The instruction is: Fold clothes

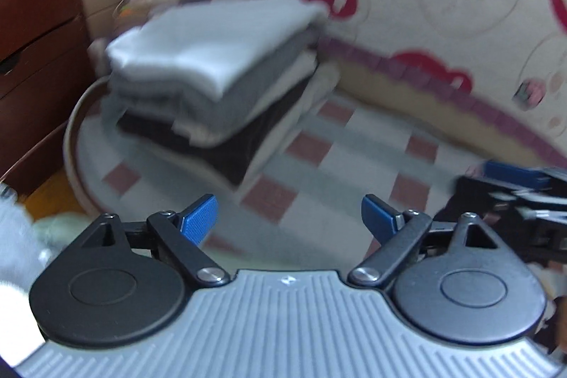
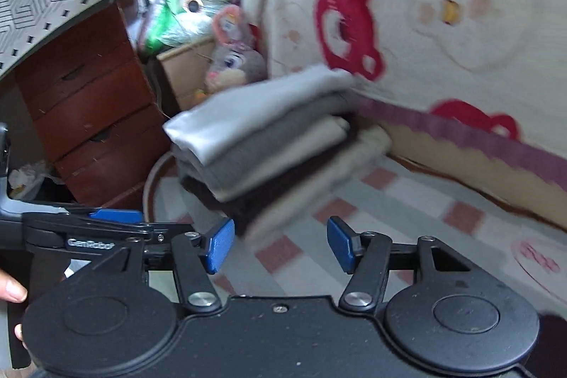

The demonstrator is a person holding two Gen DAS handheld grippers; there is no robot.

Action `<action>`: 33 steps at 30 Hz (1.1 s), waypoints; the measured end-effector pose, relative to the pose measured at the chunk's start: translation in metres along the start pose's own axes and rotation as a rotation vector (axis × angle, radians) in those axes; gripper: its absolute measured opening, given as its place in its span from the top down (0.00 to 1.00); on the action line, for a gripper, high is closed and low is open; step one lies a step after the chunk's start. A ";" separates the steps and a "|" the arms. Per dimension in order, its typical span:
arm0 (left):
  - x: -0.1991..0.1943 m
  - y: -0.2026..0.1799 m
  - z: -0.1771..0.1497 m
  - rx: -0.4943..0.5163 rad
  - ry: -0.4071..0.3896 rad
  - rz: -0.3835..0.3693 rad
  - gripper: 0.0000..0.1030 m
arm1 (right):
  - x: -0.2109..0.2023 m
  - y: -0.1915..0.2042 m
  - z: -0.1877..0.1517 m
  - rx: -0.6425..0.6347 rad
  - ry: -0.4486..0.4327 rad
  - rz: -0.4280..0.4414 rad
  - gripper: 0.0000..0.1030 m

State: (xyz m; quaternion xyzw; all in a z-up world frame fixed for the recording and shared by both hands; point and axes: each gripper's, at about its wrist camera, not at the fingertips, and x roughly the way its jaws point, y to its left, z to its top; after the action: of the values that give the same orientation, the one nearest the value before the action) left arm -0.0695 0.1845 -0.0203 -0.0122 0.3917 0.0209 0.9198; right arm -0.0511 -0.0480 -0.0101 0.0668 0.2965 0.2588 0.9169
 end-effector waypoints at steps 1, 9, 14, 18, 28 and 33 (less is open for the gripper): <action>0.000 -0.009 -0.005 0.026 0.020 0.003 0.14 | -0.007 -0.002 -0.005 -0.001 0.001 -0.021 0.37; -0.017 -0.054 -0.037 0.108 0.009 0.037 0.12 | -0.032 -0.022 -0.027 0.061 0.000 -0.020 0.34; -0.017 -0.069 -0.036 0.126 0.033 0.031 0.06 | -0.034 -0.021 -0.030 0.020 0.017 -0.118 0.34; -0.012 -0.079 -0.038 0.156 0.047 0.051 0.05 | -0.034 -0.031 -0.031 0.064 0.018 -0.095 0.32; -0.012 -0.083 -0.037 0.167 0.030 0.033 0.05 | -0.034 -0.038 -0.032 0.090 0.016 -0.111 0.32; -0.011 -0.085 -0.036 0.170 0.039 0.030 0.05 | -0.030 -0.034 -0.033 0.077 0.031 -0.115 0.31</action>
State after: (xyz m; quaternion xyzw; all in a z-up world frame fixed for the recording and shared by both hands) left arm -0.0987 0.0983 -0.0371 0.0714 0.4101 0.0012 0.9092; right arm -0.0758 -0.0931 -0.0310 0.0811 0.3237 0.1952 0.9223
